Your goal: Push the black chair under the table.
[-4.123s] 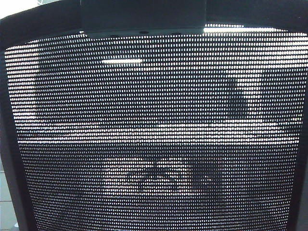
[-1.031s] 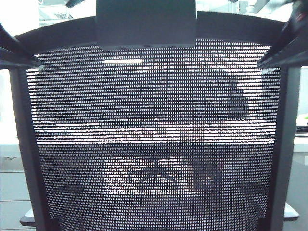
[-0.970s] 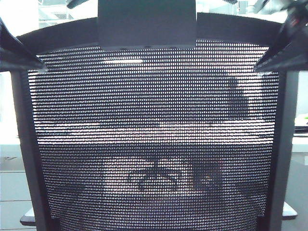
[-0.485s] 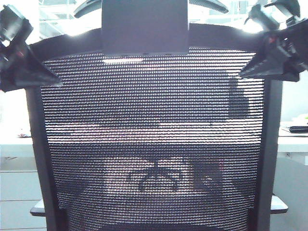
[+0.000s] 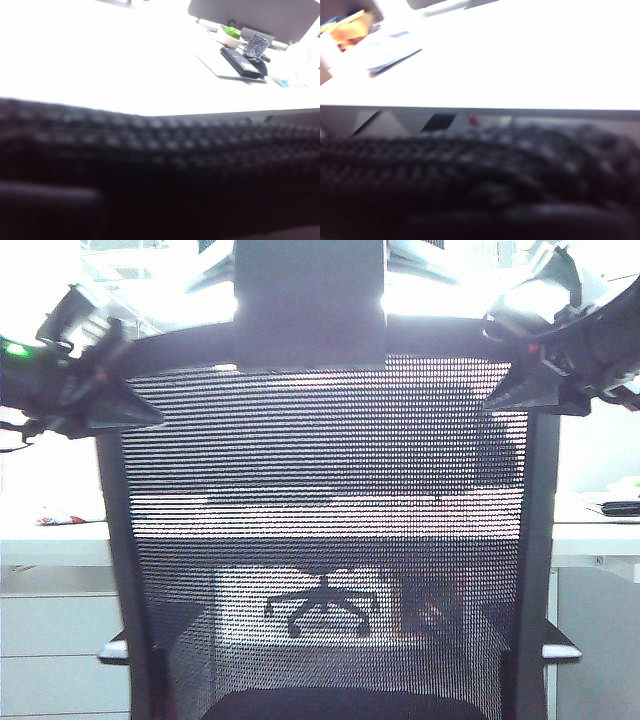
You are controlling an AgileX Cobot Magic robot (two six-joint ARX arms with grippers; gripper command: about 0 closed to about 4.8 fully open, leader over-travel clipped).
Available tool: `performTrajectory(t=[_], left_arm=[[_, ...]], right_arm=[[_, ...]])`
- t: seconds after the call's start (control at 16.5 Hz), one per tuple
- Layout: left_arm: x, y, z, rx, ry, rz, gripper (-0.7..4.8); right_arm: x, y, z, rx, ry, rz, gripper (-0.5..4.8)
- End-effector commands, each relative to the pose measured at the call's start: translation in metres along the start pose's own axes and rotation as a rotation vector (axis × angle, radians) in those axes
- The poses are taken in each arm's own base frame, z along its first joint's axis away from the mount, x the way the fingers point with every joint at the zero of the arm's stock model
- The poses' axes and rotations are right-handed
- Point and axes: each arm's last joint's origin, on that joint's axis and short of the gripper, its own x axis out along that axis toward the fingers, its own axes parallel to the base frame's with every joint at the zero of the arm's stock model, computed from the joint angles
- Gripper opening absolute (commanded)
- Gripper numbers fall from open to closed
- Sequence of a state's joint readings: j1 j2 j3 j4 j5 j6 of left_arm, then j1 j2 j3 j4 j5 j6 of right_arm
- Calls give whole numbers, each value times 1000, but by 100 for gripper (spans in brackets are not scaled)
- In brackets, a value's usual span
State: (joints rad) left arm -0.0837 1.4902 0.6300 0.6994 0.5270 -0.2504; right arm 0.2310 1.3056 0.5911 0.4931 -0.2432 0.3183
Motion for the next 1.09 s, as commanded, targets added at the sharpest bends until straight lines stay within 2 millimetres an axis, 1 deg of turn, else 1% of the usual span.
performTrajectory(t=[0.06,0.36,0.49,0.61,0.73,0.97,1.03,1.09], left_arm=[[15,11,16,46,-78,65,-5],[39,25,23,58,-106,73,-5],[53,31,28,60,-112,68,-6],[65,35,32,63,-119,62,-6],[74,38,34,67,-124,57,-6],[88,45,38,73,-130,57,-6],[93,48,38,70,-127,59,-6],[100,52,40,69,-129,58,-6]], right_arm=[[12,-9,19,-27,-127,-78,-5],[46,-16,35,-58,-134,-82,-5],[59,-20,44,-63,-147,-87,-5],[71,-25,53,-63,-160,-95,-5],[84,-35,63,-63,-175,-103,-5],[106,-49,71,-65,-178,-111,-5],[110,-53,73,-65,-179,-115,-5],[118,-55,75,-69,-169,-119,-5]])
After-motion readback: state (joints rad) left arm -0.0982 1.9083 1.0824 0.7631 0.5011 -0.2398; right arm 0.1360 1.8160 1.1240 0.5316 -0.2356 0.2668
